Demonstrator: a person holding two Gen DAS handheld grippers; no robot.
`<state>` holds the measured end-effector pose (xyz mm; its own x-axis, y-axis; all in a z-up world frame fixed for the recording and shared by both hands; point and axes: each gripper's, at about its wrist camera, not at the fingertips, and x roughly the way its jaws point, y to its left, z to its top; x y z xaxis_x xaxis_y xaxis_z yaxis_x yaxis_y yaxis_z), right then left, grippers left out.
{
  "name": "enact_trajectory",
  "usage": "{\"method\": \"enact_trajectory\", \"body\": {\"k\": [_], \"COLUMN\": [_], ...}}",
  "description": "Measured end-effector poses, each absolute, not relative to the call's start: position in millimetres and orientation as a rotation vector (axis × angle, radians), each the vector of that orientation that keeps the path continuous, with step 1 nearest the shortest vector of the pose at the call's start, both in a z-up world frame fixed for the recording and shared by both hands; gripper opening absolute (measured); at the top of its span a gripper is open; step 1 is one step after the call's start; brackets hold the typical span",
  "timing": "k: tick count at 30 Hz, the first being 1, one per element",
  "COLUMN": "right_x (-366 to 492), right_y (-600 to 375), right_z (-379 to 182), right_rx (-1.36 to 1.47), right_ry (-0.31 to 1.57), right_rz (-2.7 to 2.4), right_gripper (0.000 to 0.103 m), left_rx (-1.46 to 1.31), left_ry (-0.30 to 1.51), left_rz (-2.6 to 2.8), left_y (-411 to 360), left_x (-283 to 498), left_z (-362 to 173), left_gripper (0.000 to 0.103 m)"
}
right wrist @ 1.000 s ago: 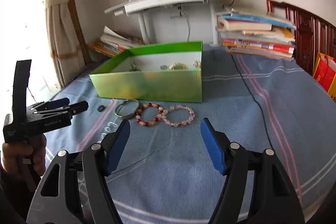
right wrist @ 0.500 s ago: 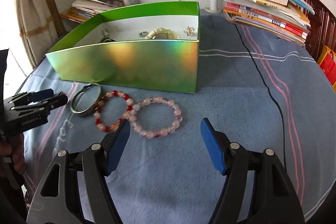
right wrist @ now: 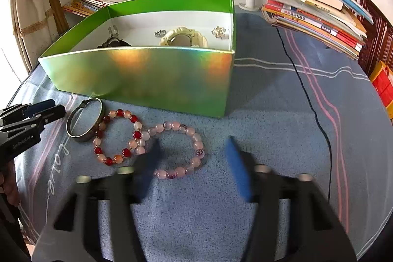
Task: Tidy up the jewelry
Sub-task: 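Lower the left tool and close it on the small black ring, then close the right tool on the pink bead bracelet while the left tool holds the black ring, then carry the black ring and pink bracelet into the green box with both tools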
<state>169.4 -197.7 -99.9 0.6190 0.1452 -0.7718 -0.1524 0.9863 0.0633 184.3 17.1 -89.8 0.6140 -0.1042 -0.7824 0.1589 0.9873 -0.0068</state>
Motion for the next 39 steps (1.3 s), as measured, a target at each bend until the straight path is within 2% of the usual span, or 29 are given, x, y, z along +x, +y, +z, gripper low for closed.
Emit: {"method": "enact_trajectory", "body": {"k": [1, 3, 4, 14, 29, 39], "right_x": [170, 171, 171, 165, 94, 49], "right_y": [-199, -201, -201, -198, -201, -197], "right_z": [-100, -100, -100, -97, -20, -4], "right_rx": [-0.005, -0.012, -0.014, -0.009, 0.068, 0.071], "right_ry": [0.885, 0.884, 0.883, 0.863, 0.607, 0.562], "right_rz": [0.172, 0.176, 0.180, 0.192, 0.235, 0.238], "right_gripper": [0.028, 0.020, 0.010, 0.008, 0.008, 0.008], "left_rx": [0.064, 0.068, 0.066, 0.012, -0.023, -0.001], "left_ry": [0.896, 0.896, 0.895, 0.846, 0.697, 0.656], "left_rz": [-0.153, -0.153, -0.155, -0.153, -0.184, -0.214], "left_y": [17, 17, 17, 28, 29, 22], "left_x": [184, 184, 184, 176, 118, 72], "left_z": [-90, -90, -89, -81, -24, -7], "left_gripper": [0.019, 0.019, 0.018, 0.018, 0.018, 0.018]}}
